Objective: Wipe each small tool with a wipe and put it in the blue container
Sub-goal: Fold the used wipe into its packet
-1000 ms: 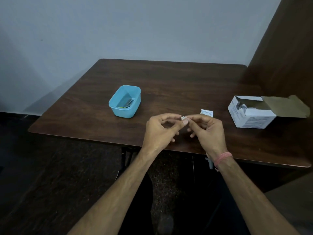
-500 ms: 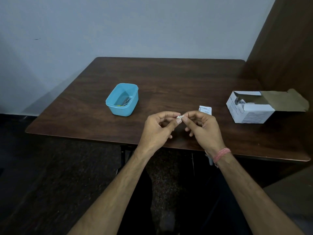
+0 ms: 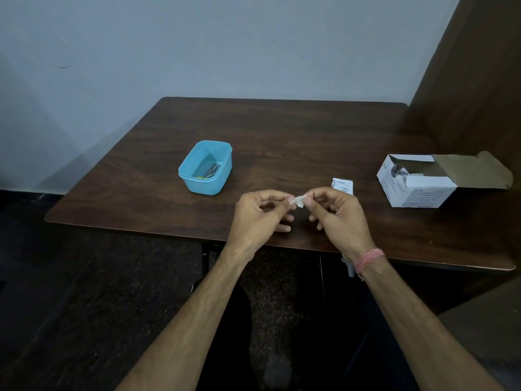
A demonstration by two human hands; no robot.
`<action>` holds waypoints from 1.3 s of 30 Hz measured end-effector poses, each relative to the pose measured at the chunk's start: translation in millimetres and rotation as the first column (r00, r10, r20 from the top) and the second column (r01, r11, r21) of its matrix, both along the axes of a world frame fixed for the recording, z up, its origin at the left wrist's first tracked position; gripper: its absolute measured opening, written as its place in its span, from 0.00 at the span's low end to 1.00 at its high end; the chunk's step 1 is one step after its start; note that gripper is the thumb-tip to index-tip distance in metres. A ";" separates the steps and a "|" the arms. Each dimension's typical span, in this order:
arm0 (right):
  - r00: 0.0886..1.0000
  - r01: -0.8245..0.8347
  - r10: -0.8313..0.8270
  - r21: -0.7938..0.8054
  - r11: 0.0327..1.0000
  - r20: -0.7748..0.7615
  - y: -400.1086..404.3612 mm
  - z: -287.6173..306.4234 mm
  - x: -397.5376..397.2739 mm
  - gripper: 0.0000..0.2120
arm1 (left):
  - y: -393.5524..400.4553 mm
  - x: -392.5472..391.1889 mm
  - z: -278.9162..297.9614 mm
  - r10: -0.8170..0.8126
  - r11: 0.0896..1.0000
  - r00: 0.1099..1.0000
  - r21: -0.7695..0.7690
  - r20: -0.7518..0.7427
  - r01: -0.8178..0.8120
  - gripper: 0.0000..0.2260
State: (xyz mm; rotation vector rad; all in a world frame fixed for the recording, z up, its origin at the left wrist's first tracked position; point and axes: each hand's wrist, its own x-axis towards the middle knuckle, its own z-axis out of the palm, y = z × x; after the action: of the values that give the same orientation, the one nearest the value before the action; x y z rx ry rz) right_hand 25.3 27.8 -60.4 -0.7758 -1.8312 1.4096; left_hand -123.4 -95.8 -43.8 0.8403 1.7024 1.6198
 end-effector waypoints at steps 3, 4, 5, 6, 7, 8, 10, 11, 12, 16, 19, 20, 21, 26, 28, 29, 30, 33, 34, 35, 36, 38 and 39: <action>1.000 -0.004 0.004 -0.023 1.000 -0.019 1.2 1.2 0.6 0.02 | -0.1 -0.4 1.1 -0.012 1.000 1.000 -0.008 -0.004 0.012 0.05; 1.000 -0.010 0.009 -0.024 1.000 -0.021 1.3 1.5 0.6 0.02 | -0.2 -0.1 1.9 -0.022 1.000 1.000 -0.010 -0.003 0.022 0.06; 1.000 -0.018 0.018 -0.020 1.000 -0.021 1.4 1.7 0.8 0.02 | -0.3 0.3 2.7 -0.032 0.999 0.999 -0.013 0.010 0.033 0.07; 0.999 -0.030 0.030 -0.010 1.000 -0.016 1.3 1.8 1.0 0.02 | -0.6 1.0 4.5 -0.047 0.999 0.998 -0.019 0.032 0.047 0.09; 0.999 -0.044 0.044 0.006 0.999 -0.008 1.1 2.2 1.2 0.02 | -0.7 1.1 5.8 -0.065 0.997 0.997 -0.025 0.049 0.066 0.11; 0.998 -0.055 0.055 0.022 0.998 0.001 0.7 2.5 1.7 0.03 | -0.8 0.7 6.5 -0.088 0.995 0.995 -0.033 0.053 0.089 0.12; 0.998 -0.065 0.064 0.037 0.997 0.013 0.1 2.9 2.6 0.04 | -1.2 -1.5 6.5 -0.143 0.988 0.989 -0.054 0.024 0.144 0.11; 0.998 -0.064 0.063 0.039 0.997 0.015 -0.3 2.9 2.8 0.04 | -1.6 -3.0 5.9 -0.162 0.985 0.987 -0.064 0.007 0.162 0.09; 0.998 -0.062 0.062 0.044 0.997 0.017 -0.8 2.8 2.9 0.05 | -2.2 -4.3 6.0 -0.172 0.983 0.985 -0.070 -0.004 0.171 0.07; 0.999 -0.038 0.039 0.057 0.998 -0.001 -3.4 2.8 2.0 0.07 | -3.0 -8.6 6.4 -0.181 0.981 0.983 -0.077 -0.017 0.179 0.06; 1.000 -0.020 0.020 0.059 0.998 0.003 -3.7 2.9 2.4 0.05 | -3.0 -10.0 5.4 -0.170 0.983 0.985 -0.066 -0.007 0.169 0.07; 1.000 -0.019 0.019 0.062 0.998 0.008 -4.2 2.9 2.7 0.04 | -3.3 -10.0 5.6 -0.165 0.984 0.986 -0.065 -0.003 0.165 0.07; 1.000 -0.018 0.017 0.070 0.997 0.016 -5.2 2.9 2.8 0.04 | -3.4 -10.4 5.6 -0.162 0.985 0.987 -0.068 0.001 0.162 0.07; 0.999 -0.007 0.001 0.132 0.991 0.043 -11.7 6.2 4.4 0.06 | -3.0 -10.7 8.3 -0.160 0.983 0.987 -0.086 0.012 0.161 0.08; 0.999 -0.001 -0.005 0.129 0.992 0.044 -12.0 7.0 4.5 0.05 | -2.4 -12.2 7.7 -0.168 0.982 0.986 -0.089 0.009 0.168 0.07; 0.999 0.000 -0.005 0.122 0.993 0.041 -12.1 7.2 4.5 0.05 | -2.3 -12.8 7.1 -0.174 0.980 0.985 -0.094 0.008 0.174 0.07; 0.999 -0.002 -0.003 0.117 0.993 0.038 -11.8 7.4 4.8 0.05 | -2.2 -13.1 7.2 -0.179 0.979 0.984 -0.098 0.011 0.179 0.08; 0.999 -0.019 0.015 0.113 0.993 0.038 -11.2 7.5 4.9 0.05 | -2.0 -13.9 8.1 -0.187 0.976 0.982 -0.106 0.026 0.188 0.08; 0.999 -0.020 0.016 0.108 0.994 0.035 -11.0 7.8 5.1 0.05 | -2.0 -13.7 8.4 -0.188 0.976 0.982 -0.106 0.028 0.190 0.08; 0.999 -0.018 0.015 0.100 0.995 0.030 -10.6 8.0 4.9 0.05 | -2.1 -13.5 8.4 -0.188 0.976 0.982 -0.102 0.030 0.190 0.08; 1.000 -0.014 0.011 0.093 0.996 0.026 -10.1 8.0 5.0 0.06 | -2.3 -13.4 8.3 -0.185 0.978 0.982 -0.097 0.035 0.187 0.08; 0.999 -0.014 0.011 0.084 0.996 0.034 -8.3 7.2 4.6 0.06 | -2.7 -14.3 8.0 -0.186 0.978 0.982 -0.082 0.042 0.189 0.06; 0.999 -0.024 0.021 0.083 0.996 0.041 -7.8 7.0 4.1 0.06 | -3.1 -14.6 7.4 -0.193 0.978 0.980 -0.077 0.041 0.196 0.06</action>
State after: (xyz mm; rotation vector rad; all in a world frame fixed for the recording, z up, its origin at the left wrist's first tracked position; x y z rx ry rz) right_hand 29.4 19.9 -53.4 -0.7479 -1.9219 1.3311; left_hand -138.1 -98.9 -36.4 0.9055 1.5980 1.4179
